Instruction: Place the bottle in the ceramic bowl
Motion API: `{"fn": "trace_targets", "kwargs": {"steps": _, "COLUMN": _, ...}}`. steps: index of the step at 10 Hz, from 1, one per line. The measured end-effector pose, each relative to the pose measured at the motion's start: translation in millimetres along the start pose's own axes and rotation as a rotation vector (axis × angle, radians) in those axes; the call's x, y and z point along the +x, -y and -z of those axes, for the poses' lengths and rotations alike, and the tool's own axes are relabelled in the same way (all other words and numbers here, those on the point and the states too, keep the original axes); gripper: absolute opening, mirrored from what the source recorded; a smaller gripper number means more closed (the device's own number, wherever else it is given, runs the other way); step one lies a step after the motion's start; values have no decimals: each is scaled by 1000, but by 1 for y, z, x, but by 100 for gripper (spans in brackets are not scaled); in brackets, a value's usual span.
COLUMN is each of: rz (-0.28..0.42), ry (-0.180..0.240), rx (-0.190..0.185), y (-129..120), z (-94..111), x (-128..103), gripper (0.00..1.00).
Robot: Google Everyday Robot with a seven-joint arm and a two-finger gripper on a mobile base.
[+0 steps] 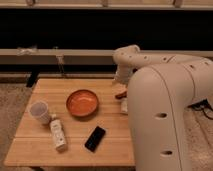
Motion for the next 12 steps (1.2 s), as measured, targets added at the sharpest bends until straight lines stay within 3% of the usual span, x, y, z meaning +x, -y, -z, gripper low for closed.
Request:
{"fn": "trace_targets", "kwargs": {"steps": 8, "rz": 13, "ry": -11, "rx": -10, "y": 0, "z": 1, "x": 1, "gripper": 80}}
{"fn": "trace_targets", "kwargs": {"steps": 11, "rz": 165, "ry": -38, "rx": -53, "y": 8, "z": 13, "x": 31, "gripper": 80}}
{"fn": "trace_targets", "kwargs": {"steps": 12, "rz": 231, "ry": -46, "rx": -68, "y": 9, "z": 17, "x": 53, "gripper": 80}}
